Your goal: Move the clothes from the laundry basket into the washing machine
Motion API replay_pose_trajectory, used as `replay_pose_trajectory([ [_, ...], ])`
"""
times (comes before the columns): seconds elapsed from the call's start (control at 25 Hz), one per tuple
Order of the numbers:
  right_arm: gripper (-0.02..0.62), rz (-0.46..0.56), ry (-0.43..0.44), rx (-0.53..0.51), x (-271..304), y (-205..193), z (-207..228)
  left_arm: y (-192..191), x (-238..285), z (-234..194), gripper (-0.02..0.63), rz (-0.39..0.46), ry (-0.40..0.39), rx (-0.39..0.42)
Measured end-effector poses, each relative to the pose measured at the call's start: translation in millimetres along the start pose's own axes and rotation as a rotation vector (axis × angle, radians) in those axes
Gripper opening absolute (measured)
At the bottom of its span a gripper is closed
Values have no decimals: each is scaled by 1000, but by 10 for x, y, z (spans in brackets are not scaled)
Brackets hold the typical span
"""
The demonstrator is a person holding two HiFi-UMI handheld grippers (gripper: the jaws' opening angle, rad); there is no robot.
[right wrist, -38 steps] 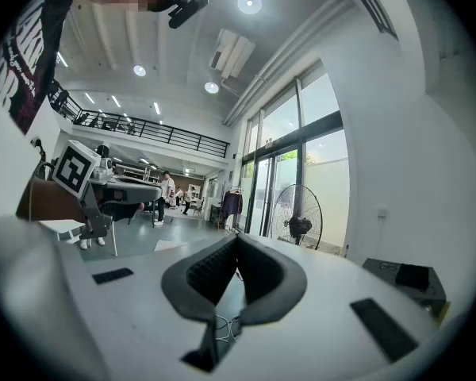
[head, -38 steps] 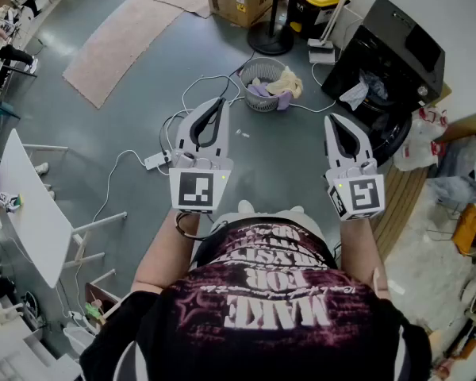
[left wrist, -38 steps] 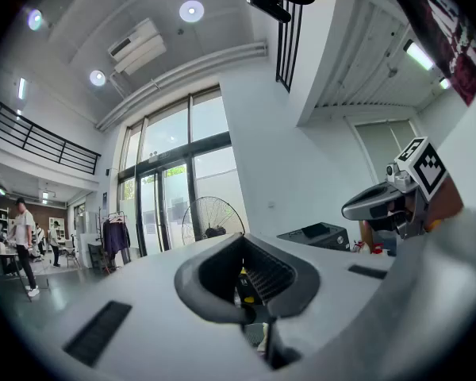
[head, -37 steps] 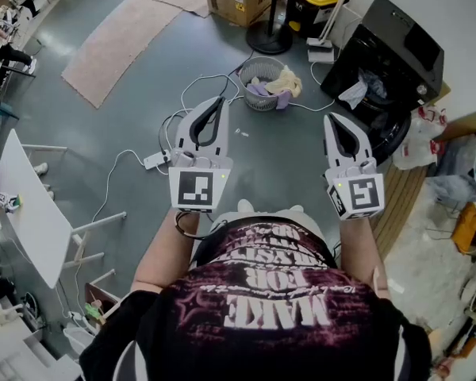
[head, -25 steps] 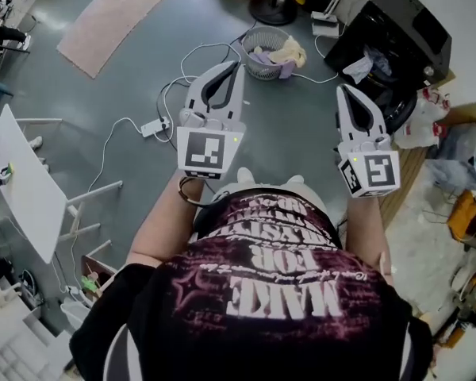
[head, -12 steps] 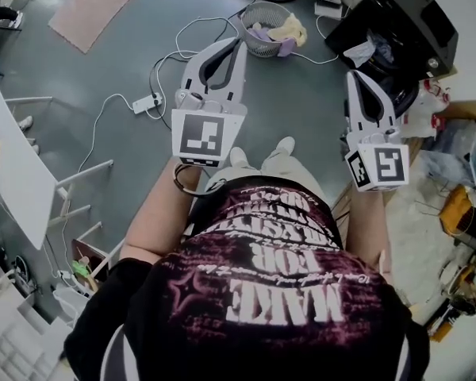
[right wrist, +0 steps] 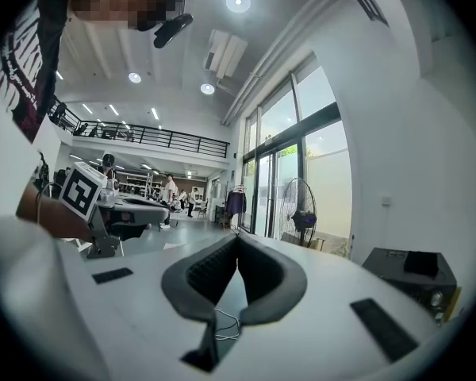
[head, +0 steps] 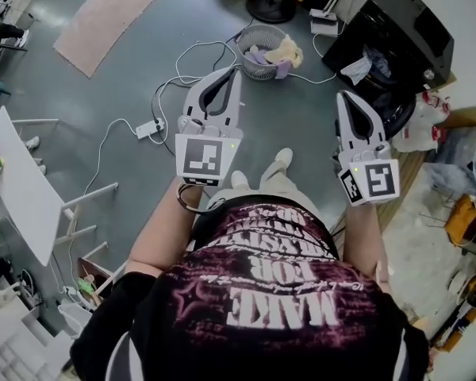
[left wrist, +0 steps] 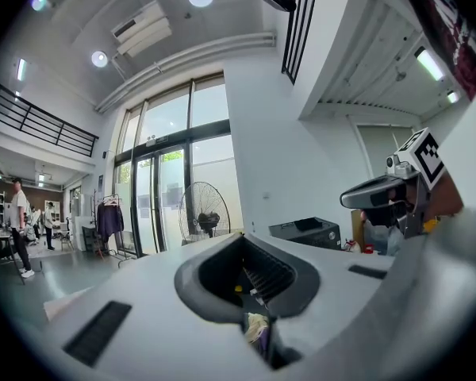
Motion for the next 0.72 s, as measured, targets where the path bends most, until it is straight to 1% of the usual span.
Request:
replay_pose_trajectory([
  [0.16,6,5,2,12,98,-50,211,4,182,24,5,0,4,2],
  [0.4,6,-5,23,23,320,-155,489,-69,471,-52,5,-9,37,-32],
  [0.72,14,-15,49,36,652,-283,839,-210,872,-108,5,-44,60,-21],
])
Point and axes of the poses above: the fingertips, and each gripper's own axes: x forward along the fingers, z to its right, y out of its top, the point moved 7 cm from there along -x, backward along the fingers, and after that the axes turned 10 degrees about z, right-handed, at the moved point
